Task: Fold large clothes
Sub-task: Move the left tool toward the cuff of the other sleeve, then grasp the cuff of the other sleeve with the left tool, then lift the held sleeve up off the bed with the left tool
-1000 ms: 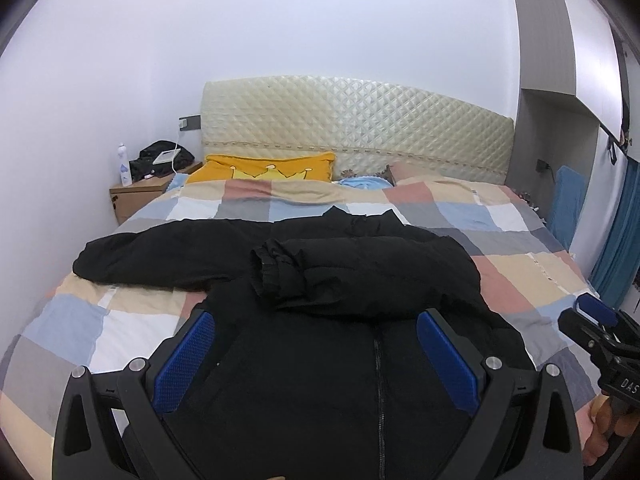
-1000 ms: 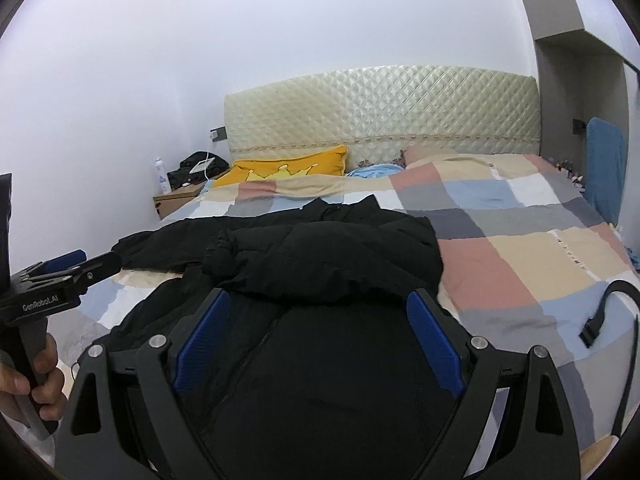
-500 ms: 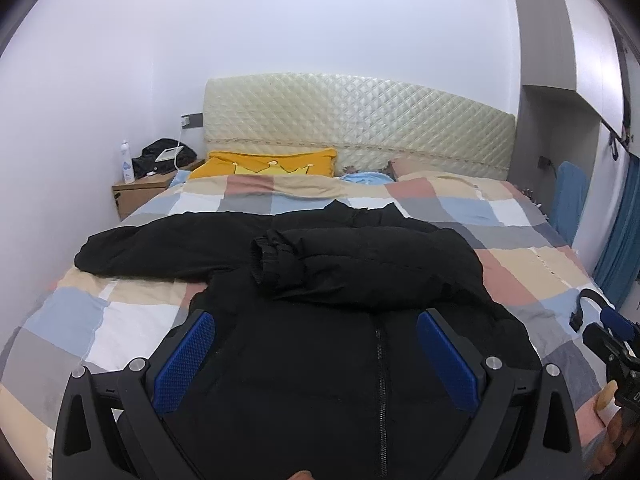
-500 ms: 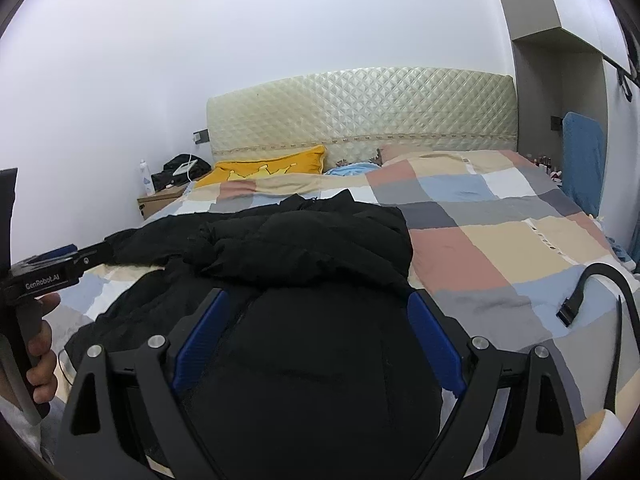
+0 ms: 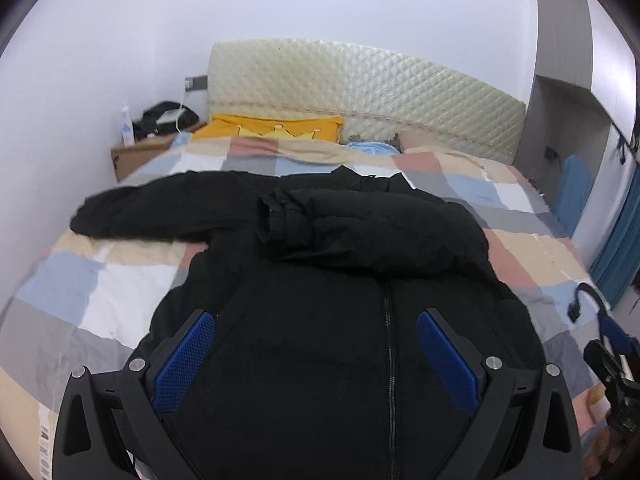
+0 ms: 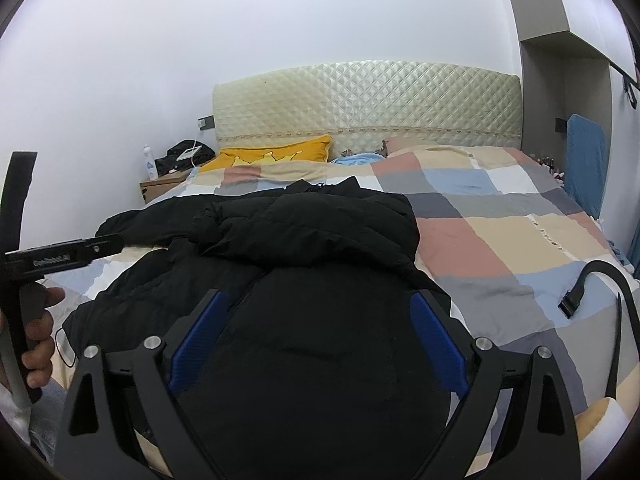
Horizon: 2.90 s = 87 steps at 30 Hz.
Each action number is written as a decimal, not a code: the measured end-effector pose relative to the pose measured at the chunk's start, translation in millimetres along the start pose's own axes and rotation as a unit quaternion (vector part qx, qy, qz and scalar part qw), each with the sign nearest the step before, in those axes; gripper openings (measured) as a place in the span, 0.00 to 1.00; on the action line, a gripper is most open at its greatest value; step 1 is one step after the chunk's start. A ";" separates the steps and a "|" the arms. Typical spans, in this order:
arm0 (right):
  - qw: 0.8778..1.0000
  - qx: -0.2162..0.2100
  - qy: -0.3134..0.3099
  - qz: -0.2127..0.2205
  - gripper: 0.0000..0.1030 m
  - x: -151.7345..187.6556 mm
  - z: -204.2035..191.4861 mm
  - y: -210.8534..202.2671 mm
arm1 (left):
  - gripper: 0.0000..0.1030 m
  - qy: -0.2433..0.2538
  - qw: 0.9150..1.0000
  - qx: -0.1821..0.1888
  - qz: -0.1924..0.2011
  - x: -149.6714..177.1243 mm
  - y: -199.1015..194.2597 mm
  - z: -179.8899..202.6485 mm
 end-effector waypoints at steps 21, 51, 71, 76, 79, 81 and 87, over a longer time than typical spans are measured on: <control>0.999 0.042 0.030 -0.015 0.96 -1.2 4.9 10.6 | 0.99 -0.187 0.973 -0.135 0.013 -100.7 15.4 -308.7; 0.990 0.069 0.006 -0.125 0.97 0.0 -49.6 110.2 | 0.99 -0.423 0.903 0.019 0.079 -52.1 198.8 -545.7; 0.988 0.047 0.061 -0.132 0.97 -2.1 -25.4 115.8 | 0.09 -0.370 0.915 -0.117 0.115 -123.5 192.6 -509.6; 0.993 0.045 0.034 -0.107 0.97 -1.8 -26.9 93.7 | 0.07 -0.334 0.922 -0.139 0.135 -159.9 157.9 -473.5; 0.995 0.042 0.024 -0.092 0.97 -4.4 -25.5 84.5 | 0.07 -0.321 0.924 -0.142 0.150 -180.7 135.3 -451.9; 0.996 0.036 0.018 -0.086 0.97 -4.7 -24.3 77.6 | 0.07 -0.314 0.926 -0.141 0.157 -194.2 120.1 -435.7; 0.996 0.024 0.034 -0.074 0.97 -4.0 -6.6 59.9 | 0.07 -0.283 0.932 -0.150 0.169 -218.3 73.7 -389.8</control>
Point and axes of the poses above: each gripper's, at about its wrist camera, not at the fingertips, and y roughly the way its jaws point, z to its right, x to its underside, the point moved 1 cm from there along y, roughly the way its jaws point, and after that the axes turned 10 degrees about x, right-handed, at the moved point
